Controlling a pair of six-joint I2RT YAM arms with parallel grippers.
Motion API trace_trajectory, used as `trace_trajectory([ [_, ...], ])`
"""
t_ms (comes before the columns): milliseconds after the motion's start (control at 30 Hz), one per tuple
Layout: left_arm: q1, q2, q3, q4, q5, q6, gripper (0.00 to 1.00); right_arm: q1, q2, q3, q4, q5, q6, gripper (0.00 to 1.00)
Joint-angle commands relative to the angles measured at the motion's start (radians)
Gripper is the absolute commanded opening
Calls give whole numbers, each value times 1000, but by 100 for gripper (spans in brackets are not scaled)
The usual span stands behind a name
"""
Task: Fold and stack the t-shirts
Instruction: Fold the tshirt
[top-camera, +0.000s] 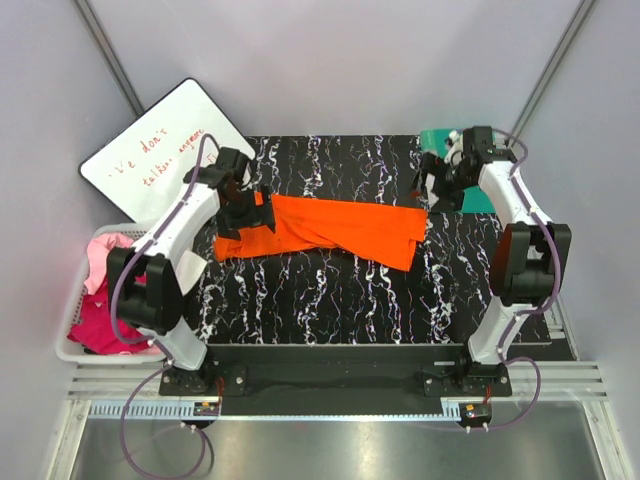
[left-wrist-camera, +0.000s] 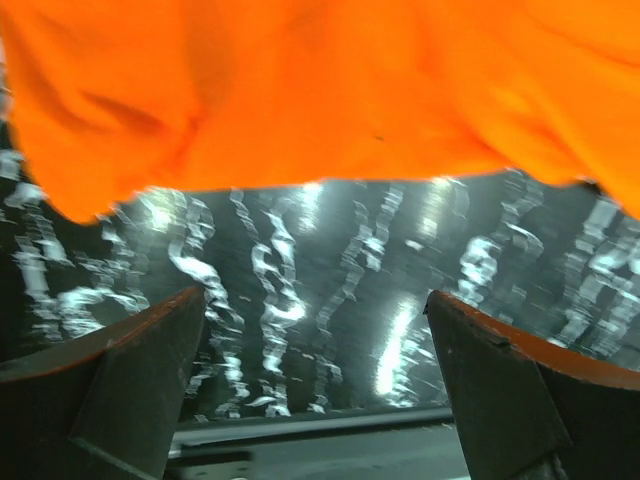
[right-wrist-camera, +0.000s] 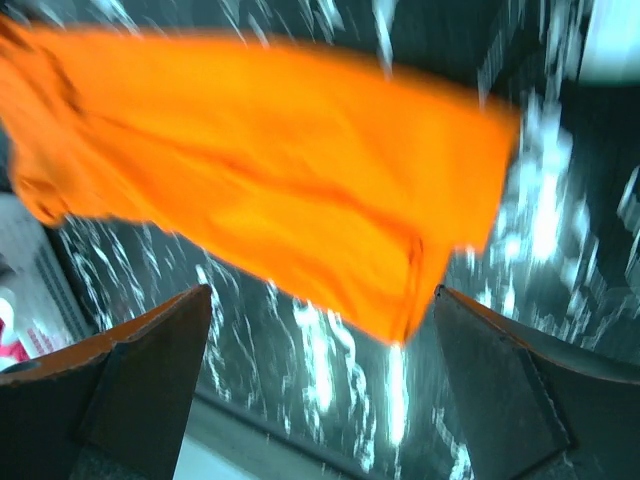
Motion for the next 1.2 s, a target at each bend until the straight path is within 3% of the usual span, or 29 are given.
trace_trajectory([
  [0,1,-57,-91,93,152,-100,98,35,127,177,15,-15,-43,100],
  [133,1,-69,-140,93,161,-178,97,63,318,370,6,-2,-60,95],
  [167,3,-69,-151,93,167,-195,97,68,351,399,2,-14,-59,84],
  [267,1,-71,-168,96,175,-261,97,74,470,510,-24,-48,-60,65],
  [400,3,-52,-165,110,161,-304,98,74,572,600,-41,-73,-57,64],
  [800,46,159,-131,201,267,-408,93,74,618,573,-44,-107,-54,56],
  [1000,86,210,-123,216,273,-447,90,75,612,536,-43,-122,-56,45],
  [1100,95,247,-111,217,278,-456,84,74,599,510,-44,-122,-53,33],
  [1167,96,279,-107,216,282,-456,79,75,590,475,-47,-107,-53,32],
])
